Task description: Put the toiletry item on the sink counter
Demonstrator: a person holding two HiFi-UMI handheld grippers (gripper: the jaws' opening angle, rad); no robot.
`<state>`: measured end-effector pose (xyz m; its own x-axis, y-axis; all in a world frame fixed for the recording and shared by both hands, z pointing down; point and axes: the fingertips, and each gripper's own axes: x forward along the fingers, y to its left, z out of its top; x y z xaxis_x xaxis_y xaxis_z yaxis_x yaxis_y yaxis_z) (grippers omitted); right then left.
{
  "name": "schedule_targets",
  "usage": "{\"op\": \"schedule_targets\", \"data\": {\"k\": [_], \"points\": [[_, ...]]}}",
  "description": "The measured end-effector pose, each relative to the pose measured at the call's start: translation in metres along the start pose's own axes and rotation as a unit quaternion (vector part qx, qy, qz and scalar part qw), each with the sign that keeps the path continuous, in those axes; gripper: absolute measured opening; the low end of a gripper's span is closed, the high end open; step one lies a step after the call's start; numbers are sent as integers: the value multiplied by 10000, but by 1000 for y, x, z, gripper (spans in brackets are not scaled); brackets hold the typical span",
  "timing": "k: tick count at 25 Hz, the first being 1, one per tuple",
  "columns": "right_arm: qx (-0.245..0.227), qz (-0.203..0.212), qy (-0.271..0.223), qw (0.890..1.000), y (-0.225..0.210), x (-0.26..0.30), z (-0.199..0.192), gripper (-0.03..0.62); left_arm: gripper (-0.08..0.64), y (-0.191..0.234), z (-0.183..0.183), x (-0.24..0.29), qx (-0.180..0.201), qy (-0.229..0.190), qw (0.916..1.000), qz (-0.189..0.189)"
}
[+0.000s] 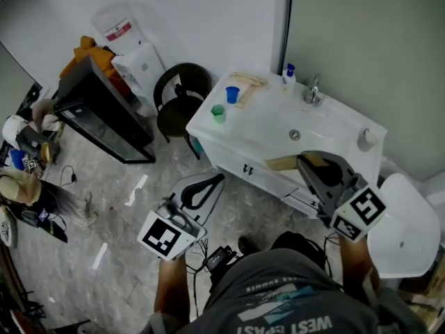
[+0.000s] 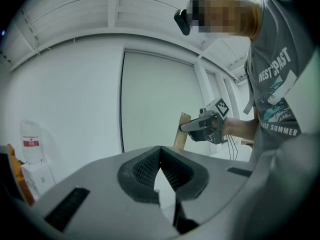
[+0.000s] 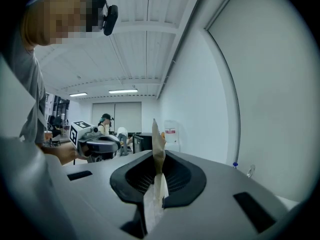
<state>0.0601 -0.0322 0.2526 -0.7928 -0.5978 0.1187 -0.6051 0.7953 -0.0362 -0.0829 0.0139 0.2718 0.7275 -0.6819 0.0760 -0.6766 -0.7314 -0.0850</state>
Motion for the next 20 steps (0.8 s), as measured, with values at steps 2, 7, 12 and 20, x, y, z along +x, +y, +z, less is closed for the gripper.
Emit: {"op": "schedule_targets", "data": {"k": [2, 7, 12, 20], "points": [[0, -26, 56, 10000, -8, 11, -1, 49, 2, 11, -5, 5, -69, 4, 10000, -15], [43, -18, 96, 9999, -35, 40, -3, 49, 2, 38, -19, 19, -198, 112, 9997, 44], [105, 245, 72, 9996, -64, 78, 4, 49, 2, 68, -19, 35, -276, 223, 9989, 294], [154, 690, 10, 9975, -111, 127, 8, 49, 3, 112, -18, 79, -191, 378, 9971, 628]]}}
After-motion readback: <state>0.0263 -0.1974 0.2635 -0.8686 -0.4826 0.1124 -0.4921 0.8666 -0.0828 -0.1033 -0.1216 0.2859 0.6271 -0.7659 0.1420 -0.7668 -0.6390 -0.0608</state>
